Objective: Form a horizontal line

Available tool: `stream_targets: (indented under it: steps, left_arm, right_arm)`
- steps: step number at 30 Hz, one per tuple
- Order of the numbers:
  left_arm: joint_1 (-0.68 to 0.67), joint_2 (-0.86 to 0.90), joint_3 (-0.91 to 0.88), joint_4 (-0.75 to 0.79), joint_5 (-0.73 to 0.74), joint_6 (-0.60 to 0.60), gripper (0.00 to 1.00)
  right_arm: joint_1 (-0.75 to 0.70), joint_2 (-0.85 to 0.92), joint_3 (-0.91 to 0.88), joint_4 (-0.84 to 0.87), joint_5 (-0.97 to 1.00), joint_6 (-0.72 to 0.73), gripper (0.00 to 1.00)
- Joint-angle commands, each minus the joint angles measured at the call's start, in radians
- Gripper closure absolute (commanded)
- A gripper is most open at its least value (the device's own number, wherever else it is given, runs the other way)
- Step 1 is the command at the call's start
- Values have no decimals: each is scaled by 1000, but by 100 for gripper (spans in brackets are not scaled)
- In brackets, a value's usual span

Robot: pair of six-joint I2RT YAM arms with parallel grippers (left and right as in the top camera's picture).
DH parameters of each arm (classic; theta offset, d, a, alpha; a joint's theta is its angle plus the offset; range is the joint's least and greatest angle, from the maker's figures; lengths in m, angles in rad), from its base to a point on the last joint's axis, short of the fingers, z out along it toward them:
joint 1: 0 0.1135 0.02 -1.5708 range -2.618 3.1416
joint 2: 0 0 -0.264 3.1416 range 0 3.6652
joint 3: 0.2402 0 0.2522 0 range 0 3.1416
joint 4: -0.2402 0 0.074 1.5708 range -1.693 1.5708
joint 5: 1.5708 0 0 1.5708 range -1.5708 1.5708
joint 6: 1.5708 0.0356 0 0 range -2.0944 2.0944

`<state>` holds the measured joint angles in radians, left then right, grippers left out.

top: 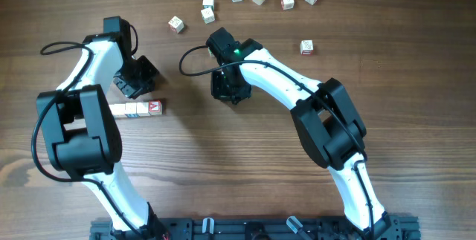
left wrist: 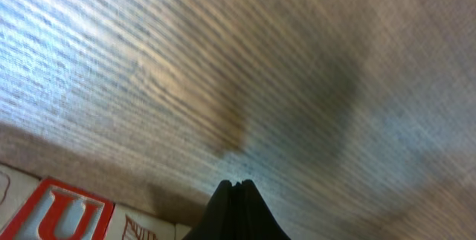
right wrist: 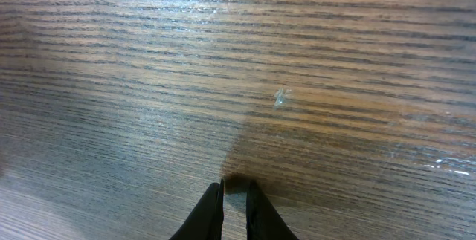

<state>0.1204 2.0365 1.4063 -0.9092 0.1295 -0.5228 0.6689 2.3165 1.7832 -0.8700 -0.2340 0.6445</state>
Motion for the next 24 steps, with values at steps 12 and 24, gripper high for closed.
stream_targets:
  steps: [12, 24]
  left_arm:
    - [1, 12, 0, -7, 23, -11, 96]
    - [-13, 12, 0, 82, 298, 94, 96]
  right_arm:
    - [-5, 56, -30, -5, 107, -17, 86]
    - [-43, 56, -30, -10, 107, 43, 96]
